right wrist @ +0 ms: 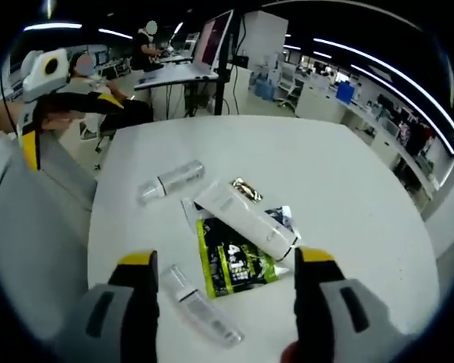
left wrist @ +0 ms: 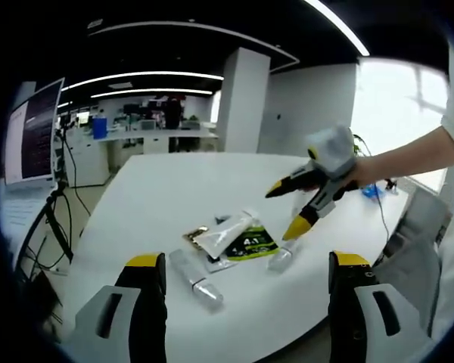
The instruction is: Arrange the skincare products in the storage area until every visible bottle or jar stands upright without overlapping.
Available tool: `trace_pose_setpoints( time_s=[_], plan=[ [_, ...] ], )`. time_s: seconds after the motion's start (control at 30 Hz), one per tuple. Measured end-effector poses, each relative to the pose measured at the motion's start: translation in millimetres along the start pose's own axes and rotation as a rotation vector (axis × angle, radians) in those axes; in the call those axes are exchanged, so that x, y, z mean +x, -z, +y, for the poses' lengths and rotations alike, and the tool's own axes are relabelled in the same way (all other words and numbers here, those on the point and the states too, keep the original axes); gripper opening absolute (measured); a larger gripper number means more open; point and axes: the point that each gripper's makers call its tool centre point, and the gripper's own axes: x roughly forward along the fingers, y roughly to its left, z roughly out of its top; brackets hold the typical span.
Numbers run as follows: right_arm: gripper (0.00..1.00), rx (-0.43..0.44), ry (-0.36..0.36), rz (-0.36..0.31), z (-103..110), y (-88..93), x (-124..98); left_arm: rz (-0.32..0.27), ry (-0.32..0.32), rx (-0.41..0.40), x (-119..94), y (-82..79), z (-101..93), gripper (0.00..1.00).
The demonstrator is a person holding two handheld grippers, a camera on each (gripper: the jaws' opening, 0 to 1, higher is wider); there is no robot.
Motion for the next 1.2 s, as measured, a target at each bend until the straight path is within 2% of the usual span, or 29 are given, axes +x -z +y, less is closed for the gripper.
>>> trace_pose_setpoints(
  time_s=[0.37,0.6,0.9,1.1,1.2],
  plan=[
    [0.7,-0.113,-0.052,0.053,-4.1,-2.3,28.4,0.002,-0.003,-0.017,0.6,0.4,1.6,0.86],
    [0.66,-0.211,-0.077,0.121,-20.4,6.9,54.0,0.012,0.002,-0.02,1.6,1.5,0.0,0.86],
    [0.63,-0.283,-0.137,0.179,-26.8,14.1,77.8,0.015,-0.013,-0.028,2.2,1.3,2.3,0.86],
    [0.57,-0.299,-0.153,0.197,-38.2,12.4,89.2,0.019,-0.018,-0.039,2.7,1.9,4.4,0.86],
    [0.45,-0.259,-0.168,0.179,-43.7,6.9,93.7,0.023,-0.02,-0.042,3.0,3.5,6.0,0.86]
  ],
)
